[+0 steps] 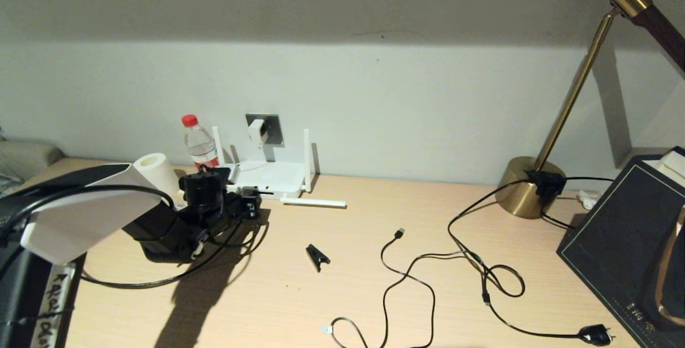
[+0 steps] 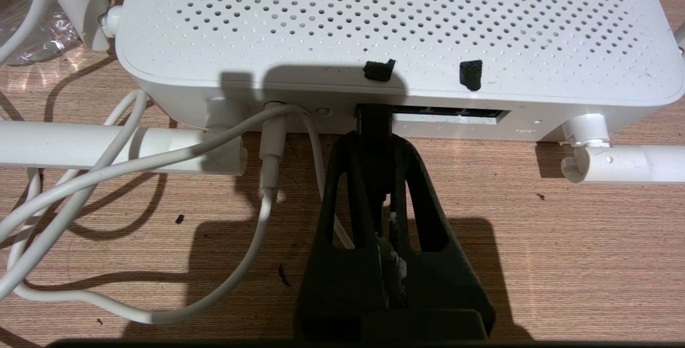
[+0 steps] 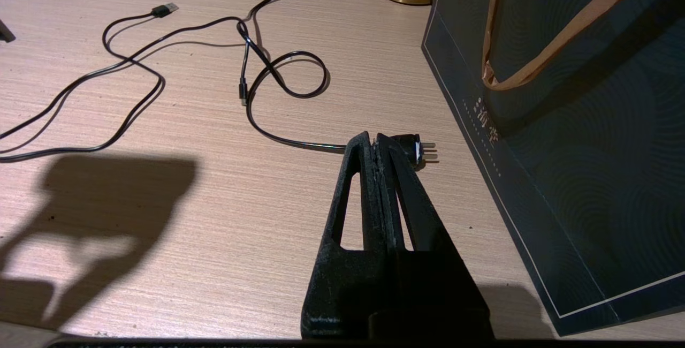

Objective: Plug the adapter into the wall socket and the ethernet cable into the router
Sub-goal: Plug cable into router interface

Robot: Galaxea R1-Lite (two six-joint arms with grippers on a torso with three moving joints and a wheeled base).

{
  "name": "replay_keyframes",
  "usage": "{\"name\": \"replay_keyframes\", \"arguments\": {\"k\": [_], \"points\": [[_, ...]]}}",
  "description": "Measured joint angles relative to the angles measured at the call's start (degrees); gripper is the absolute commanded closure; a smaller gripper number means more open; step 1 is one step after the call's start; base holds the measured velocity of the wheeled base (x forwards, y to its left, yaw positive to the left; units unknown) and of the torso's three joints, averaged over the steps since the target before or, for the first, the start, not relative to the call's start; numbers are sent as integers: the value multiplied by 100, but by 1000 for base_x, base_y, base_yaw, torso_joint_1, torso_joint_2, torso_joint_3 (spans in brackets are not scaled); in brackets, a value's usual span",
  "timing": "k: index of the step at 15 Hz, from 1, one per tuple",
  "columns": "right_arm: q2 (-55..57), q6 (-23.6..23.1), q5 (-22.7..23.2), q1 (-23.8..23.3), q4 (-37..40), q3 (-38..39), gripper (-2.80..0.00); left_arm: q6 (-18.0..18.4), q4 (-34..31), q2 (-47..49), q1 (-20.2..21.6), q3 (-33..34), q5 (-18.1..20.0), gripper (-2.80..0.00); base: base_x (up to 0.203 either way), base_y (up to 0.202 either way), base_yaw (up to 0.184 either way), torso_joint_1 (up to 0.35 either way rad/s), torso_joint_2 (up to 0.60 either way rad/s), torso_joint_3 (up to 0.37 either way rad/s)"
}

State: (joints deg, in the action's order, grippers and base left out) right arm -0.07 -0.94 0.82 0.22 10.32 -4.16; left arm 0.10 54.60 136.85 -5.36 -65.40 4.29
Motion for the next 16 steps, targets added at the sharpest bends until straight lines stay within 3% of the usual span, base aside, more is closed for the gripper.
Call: {"name": "replay_keyframes", "arguments": {"k": [13, 14, 16], "points": [[0, 1, 2, 2, 1, 0, 0, -2, -48, 74, 0, -185, 17, 0, 0, 0, 0, 0, 0, 0], [0, 0, 1, 2, 1, 0, 0, -5, -48, 74, 0, -194, 17, -280, 0, 0, 0, 0, 0, 0], [0, 1, 2, 0, 1, 0, 0, -23, -11, 77, -1, -223, 22, -280, 0, 0, 0, 0, 0, 0]]}}
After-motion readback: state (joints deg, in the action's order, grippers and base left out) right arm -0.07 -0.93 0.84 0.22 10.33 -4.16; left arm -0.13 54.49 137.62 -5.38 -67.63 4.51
